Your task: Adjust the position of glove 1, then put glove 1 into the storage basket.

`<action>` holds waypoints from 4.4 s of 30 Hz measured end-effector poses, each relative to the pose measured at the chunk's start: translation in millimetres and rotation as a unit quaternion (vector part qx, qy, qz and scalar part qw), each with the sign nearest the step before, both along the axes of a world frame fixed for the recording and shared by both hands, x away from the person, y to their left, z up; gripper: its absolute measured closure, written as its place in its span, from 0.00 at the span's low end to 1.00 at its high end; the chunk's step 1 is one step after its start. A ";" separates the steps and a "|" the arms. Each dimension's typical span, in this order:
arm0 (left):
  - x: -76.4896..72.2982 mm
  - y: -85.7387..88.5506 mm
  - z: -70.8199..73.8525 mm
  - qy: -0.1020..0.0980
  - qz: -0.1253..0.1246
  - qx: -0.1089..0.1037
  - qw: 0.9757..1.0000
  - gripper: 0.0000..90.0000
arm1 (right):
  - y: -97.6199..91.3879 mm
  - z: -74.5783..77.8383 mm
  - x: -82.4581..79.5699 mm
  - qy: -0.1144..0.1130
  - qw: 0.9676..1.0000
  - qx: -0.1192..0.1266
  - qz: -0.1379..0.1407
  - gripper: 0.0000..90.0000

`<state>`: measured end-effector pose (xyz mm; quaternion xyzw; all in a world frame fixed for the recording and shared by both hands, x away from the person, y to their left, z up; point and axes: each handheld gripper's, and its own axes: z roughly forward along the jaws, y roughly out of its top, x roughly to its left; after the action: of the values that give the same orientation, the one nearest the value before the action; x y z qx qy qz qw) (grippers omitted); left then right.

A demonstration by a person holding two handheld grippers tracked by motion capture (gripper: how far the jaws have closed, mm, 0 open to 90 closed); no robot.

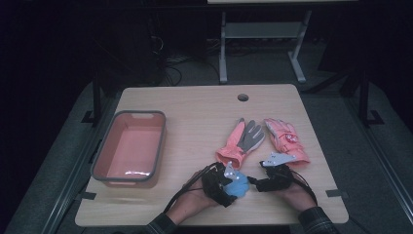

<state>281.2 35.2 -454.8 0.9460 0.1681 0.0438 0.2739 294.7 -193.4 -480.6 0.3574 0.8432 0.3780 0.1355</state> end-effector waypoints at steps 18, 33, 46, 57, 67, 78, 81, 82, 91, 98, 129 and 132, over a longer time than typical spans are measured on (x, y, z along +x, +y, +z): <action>7.1 10.2 3.5 0.021 0.005 -0.024 0.999 0.82 | 0.2 -0.3 -0.2 0.001 1.000 -0.003 0.002 0.20; 12.1 29.9 21.1 0.058 0.010 -0.070 0.996 0.84 | 0.4 -0.4 -0.3 0.001 1.000 -0.004 0.004 0.19; 28.6 65.8 46.6 0.058 0.053 -0.099 0.992 0.84 | 0.4 -0.4 -0.3 0.001 1.000 -0.004 0.004 0.19; 43.0 96.5 68.9 0.047 0.104 -0.114 0.987 0.84 | 0.7 -0.2 -0.6 0.004 1.000 -0.004 0.003 0.18; 57.6 128.8 89.9 0.032 0.144 -0.118 0.982 0.84 | 0.5 -0.5 -0.3 0.001 1.000 -0.004 0.005 0.18; 73.4 163.4 107.5 0.007 0.185 -0.119 0.975 0.84 | 0.6 -0.5 -0.3 0.001 1.000 -0.005 0.005 0.18; 76.9 171.8 108.8 0.001 0.200 -0.119 0.973 0.84 | 0.5 -0.5 -0.3 0.001 1.000 -0.005 0.005 0.18; 80.6 181.6 109.8 -0.002 0.215 -0.119 0.969 0.84 | 0.5 -0.5 -0.3 0.001 1.000 -0.005 0.005 0.18; 93.6 222.7 109.4 -0.029 0.275 -0.113 0.954 0.84 | 0.6 -0.5 -0.3 0.001 1.000 -0.005 0.005 0.18; 100.6 243.3 98.4 -0.031 0.314 -0.105 0.943 0.84 | 0.5 -0.5 -0.3 0.001 1.000 -0.005 0.005 0.18; 140.2 259.5 22.2 0.060 0.354 -0.027 0.933 0.54 | 0.7 -0.4 -0.4 0.002 1.000 -0.005 0.005 0.18; 139.6 261.0 24.4 0.055 0.358 -0.032 0.932 0.40 | 0.6 -0.5 -0.3 0.001 1.000 -0.005 0.005 0.18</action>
<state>420.8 296.2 -430.4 0.8145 0.5116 0.0817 0.2609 294.4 -192.8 -481.1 0.3526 0.8473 0.3738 0.1342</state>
